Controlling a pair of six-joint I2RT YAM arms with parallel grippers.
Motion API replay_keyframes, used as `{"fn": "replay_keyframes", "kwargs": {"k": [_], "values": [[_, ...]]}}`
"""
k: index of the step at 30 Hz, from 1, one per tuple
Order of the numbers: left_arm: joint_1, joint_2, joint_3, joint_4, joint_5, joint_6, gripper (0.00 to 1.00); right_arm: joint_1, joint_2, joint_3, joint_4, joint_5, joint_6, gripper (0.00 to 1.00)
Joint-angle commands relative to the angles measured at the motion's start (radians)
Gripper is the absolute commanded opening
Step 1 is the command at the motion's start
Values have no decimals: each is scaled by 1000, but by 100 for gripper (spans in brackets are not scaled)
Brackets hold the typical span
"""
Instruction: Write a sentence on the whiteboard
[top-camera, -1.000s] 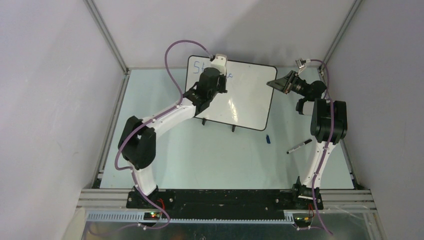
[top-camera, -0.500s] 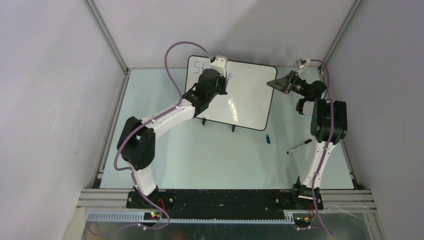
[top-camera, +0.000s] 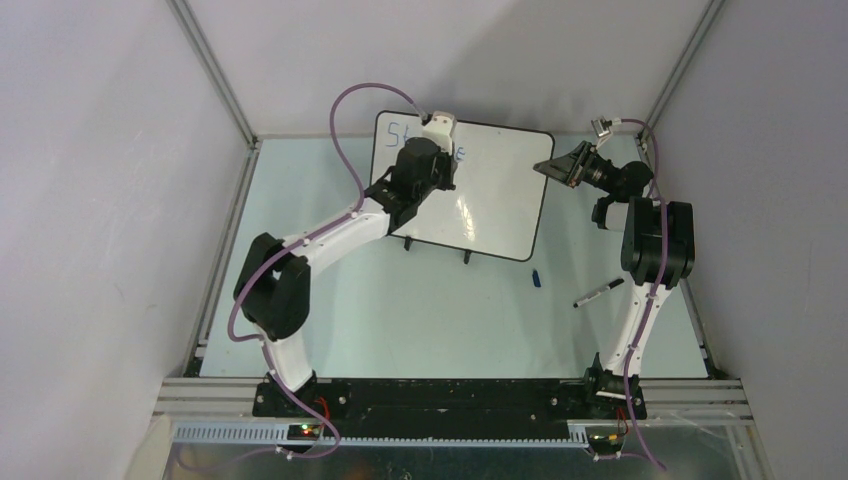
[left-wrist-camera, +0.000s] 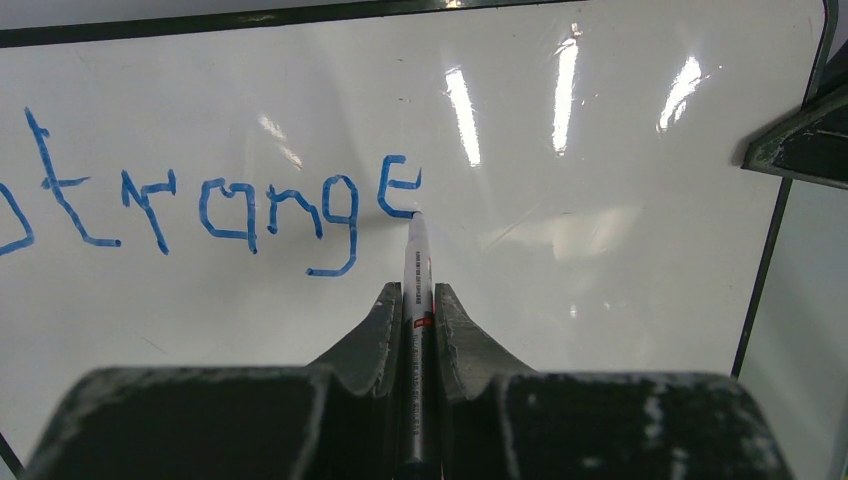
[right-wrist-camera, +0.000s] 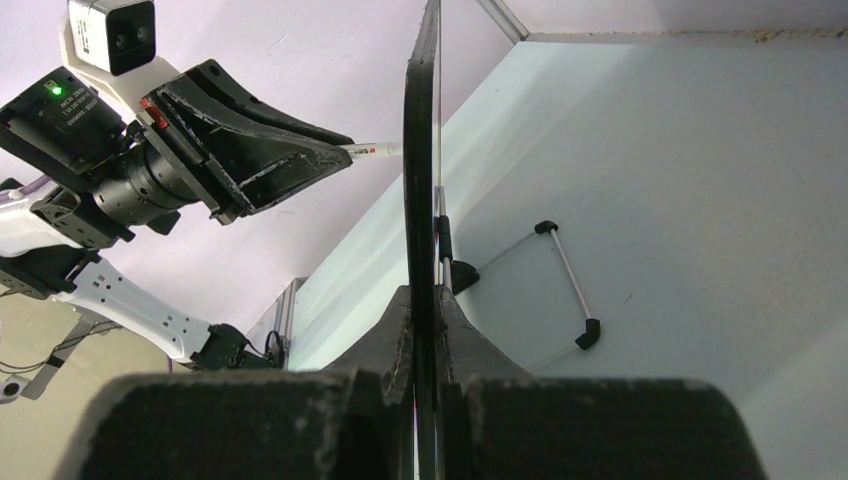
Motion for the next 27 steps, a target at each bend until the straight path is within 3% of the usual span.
{"fn": "replay_keyframes", "kwargs": {"k": [1, 10, 27], "values": [[-1, -88, -28, 45, -11, -6, 0, -5, -76, 10, 43, 0, 37, 0], [0, -134, -70, 121, 1, -7, 0, -5, -76, 10, 43, -2, 37, 0], [-1, -40, 46, 78, 47, 4, 0, -3, -76, 10, 44, -5, 38, 0]]}}
